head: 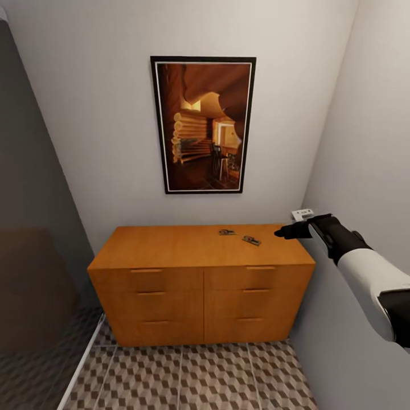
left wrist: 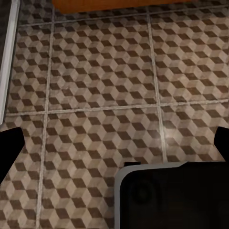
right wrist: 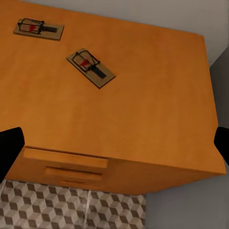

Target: Take the four mousetraps from the cabinet in the bathroom and place them on the bathroom floor. Make sure all four end up on the same floor surface, and ensure that at least two of them are either under or directly next to the same bathroom sink.

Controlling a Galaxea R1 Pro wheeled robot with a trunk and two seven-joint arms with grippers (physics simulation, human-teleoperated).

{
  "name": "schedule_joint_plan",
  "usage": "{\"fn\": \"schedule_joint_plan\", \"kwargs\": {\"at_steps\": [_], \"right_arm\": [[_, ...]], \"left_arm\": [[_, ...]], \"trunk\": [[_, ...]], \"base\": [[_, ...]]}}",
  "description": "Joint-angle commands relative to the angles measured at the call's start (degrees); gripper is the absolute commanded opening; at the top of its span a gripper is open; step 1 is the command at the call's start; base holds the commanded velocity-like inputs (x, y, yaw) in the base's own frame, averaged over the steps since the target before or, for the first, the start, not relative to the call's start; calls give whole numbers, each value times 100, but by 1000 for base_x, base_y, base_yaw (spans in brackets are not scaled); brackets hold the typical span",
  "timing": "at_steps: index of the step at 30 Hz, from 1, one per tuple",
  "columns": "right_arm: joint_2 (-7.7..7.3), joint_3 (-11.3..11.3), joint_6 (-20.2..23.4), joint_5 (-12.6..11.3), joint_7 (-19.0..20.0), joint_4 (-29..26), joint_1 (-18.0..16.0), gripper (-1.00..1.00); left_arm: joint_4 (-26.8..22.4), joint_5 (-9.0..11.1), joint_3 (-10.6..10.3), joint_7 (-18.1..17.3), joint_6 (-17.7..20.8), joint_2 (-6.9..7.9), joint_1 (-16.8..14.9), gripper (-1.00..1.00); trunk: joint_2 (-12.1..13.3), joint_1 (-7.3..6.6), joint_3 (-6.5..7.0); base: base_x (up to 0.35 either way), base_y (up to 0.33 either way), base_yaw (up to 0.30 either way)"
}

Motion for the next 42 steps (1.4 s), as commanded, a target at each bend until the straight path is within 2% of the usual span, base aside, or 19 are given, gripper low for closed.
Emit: {"fn": "schedule_joint_plan", "kwargs": {"at_steps": [1,7,13,17,24,30,42], "right_arm": [[-3,29,-29,-2,14,67,-5,100],[18,36,-523,8,19,677,-5,100],[30,38,-718,10,222,889,68,100],[32,38,-884,21,551,926,198,100],[41,46,-1006,31,716,937,299,100],[116,53,-1030,35,738,939,309,100],[124,45,-1166,41,743,939,313,100]], "left_arm": [[12,-60,15,52,-25,2,-5,100],[12,-60,9,52,-25,2,-4,100],[12,-60,8,52,-25,2,-4,100],[12,-60,7,52,-25,2,-4,100],[13,-60,7,52,-25,2,-5,100],[14,-60,3,52,-25,2,-4,100],[19,-56,0,52,-25,2,-6,100]], "trunk": [[-11,6,-11],[-11,6,-11],[-11,6,-11],[-11,6,-11],[-11,6,-11],[-11,6,-11],[-11,6,-11]], "base": [[248,0,0],[230,0,0],[113,0,0],[21,0,0],[5,0,0],[0,0,0],[0,0,0]]}}
